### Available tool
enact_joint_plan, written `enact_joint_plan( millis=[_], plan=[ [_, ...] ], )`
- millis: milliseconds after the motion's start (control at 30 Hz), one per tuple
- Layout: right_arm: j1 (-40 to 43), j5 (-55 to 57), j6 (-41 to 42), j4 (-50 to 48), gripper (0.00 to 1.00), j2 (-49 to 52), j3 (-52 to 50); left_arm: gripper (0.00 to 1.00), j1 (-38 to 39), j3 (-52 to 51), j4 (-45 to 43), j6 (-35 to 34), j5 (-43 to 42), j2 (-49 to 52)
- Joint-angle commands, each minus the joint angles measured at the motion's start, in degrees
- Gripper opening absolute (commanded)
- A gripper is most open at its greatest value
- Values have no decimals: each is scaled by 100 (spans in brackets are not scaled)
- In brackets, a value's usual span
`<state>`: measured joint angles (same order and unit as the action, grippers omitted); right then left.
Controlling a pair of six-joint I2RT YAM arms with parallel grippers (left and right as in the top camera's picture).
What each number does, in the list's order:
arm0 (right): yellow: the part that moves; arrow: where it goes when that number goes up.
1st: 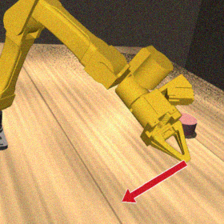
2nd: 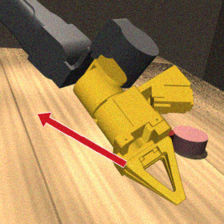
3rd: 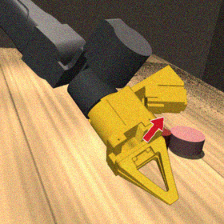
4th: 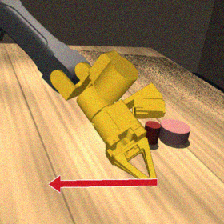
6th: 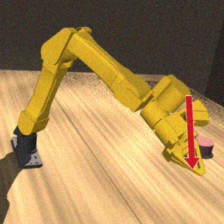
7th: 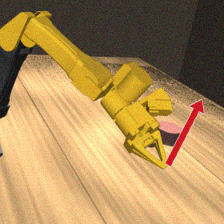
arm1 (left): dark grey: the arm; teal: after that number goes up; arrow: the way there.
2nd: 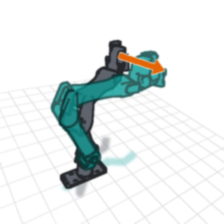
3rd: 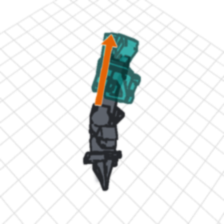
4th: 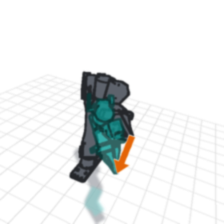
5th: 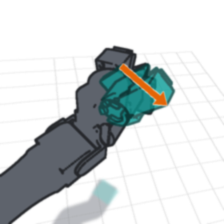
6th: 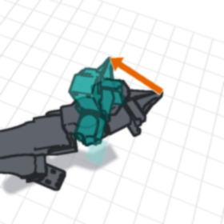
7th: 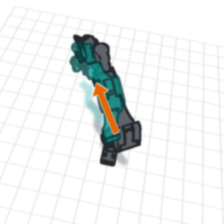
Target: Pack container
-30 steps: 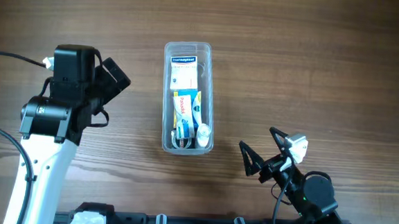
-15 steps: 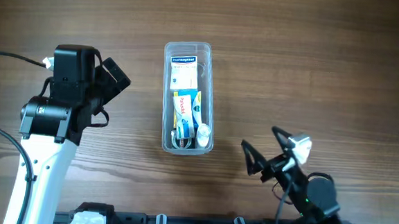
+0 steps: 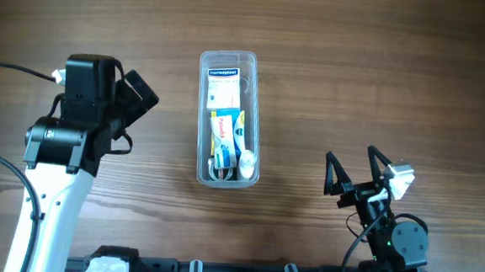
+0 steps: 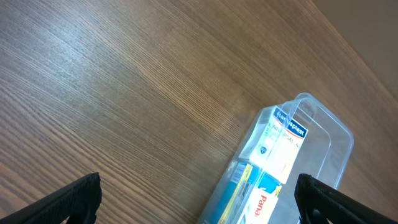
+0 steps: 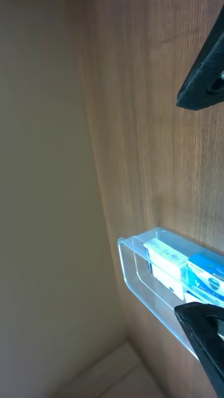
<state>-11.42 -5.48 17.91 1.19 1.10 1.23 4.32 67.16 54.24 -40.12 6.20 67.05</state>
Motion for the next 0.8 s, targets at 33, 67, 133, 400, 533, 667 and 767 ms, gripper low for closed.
enact_joint_plan(
  millis=[33,67,133,400,533,667,767],
  plan=[
    [26,57,28,-20,100,-15,-31,100,-35,94,-9,72,116,-55],
    [26,57,28,-20,100,-13,-31,100,-35,94,-9,72,116,-55],
    [26,57,28,-20,100,-13,-31,100,-37,94,-9,72,116,-55],
    [26,57,26,-20,100,-13,-31,100,-35,94,-9,72,116,-55],
    [26,57,28,-20,100,-13,-31,100,-42,15,-9,70,114,-146],
    [26,57,28,-20,100,-13,-31,100,-55,-337,-15,72,116,-846],
    [24,57,31,-20,100,-13,-31,100,-55,-780,-15,72,118,-1552]
  ],
)
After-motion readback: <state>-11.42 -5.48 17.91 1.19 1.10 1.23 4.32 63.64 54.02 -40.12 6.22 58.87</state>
